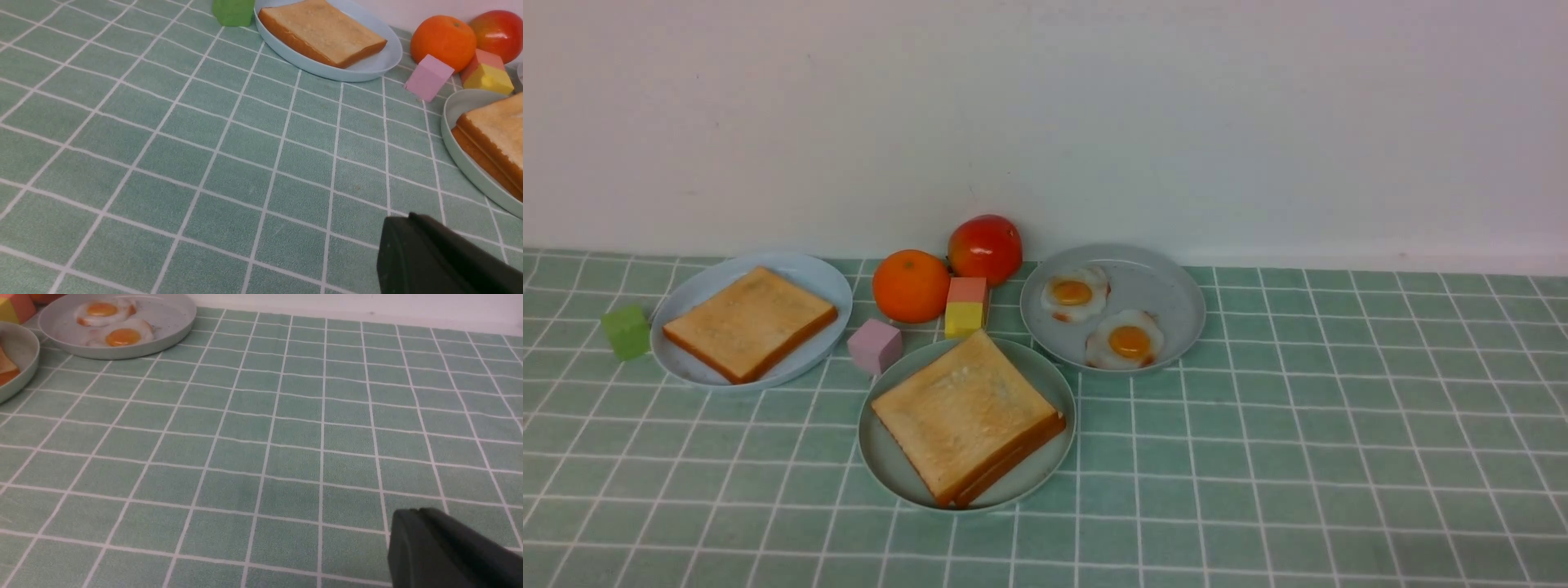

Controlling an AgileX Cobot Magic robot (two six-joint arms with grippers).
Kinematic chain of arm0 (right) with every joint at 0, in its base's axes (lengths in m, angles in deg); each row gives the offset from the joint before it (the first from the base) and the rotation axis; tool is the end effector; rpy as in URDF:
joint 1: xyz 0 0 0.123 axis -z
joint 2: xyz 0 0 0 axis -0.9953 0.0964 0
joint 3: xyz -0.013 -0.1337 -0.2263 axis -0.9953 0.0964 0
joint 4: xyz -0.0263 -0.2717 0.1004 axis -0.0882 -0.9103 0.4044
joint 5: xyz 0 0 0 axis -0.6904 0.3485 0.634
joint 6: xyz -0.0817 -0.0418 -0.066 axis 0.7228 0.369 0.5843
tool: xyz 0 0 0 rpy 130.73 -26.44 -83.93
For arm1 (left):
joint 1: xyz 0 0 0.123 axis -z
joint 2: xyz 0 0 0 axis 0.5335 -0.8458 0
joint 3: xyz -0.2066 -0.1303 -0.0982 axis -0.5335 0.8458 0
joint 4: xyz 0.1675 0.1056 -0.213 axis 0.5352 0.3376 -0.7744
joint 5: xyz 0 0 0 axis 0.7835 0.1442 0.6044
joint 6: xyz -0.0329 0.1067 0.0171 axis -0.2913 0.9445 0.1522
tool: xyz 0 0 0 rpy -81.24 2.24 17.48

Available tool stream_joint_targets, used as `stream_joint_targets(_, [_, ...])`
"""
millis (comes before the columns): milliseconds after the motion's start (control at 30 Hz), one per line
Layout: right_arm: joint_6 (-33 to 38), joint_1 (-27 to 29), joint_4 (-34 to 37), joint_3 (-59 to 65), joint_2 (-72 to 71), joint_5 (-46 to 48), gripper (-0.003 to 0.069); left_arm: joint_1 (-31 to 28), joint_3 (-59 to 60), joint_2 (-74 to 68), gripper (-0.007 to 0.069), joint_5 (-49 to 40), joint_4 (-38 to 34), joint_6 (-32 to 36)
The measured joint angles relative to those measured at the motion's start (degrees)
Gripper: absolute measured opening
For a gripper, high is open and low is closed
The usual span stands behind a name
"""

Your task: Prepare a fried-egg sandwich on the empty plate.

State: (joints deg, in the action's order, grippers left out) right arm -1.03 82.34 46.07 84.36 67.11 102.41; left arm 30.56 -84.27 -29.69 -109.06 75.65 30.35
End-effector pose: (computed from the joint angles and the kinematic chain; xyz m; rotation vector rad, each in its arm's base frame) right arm 0.1349 0.0066 0.1675 -0.0820 1.8679 0.0112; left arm 0.1349 0.0061 0.1620 -0.3187 1.8575 -0.1661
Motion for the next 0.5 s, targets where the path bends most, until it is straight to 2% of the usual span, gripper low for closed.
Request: stream_joint_targets(500, [0.0,0.0,0.0,0.0,0.0,0.1,0.0046,0.0,0.0,0.0,-0.0013,0.0,0.0,0.0])
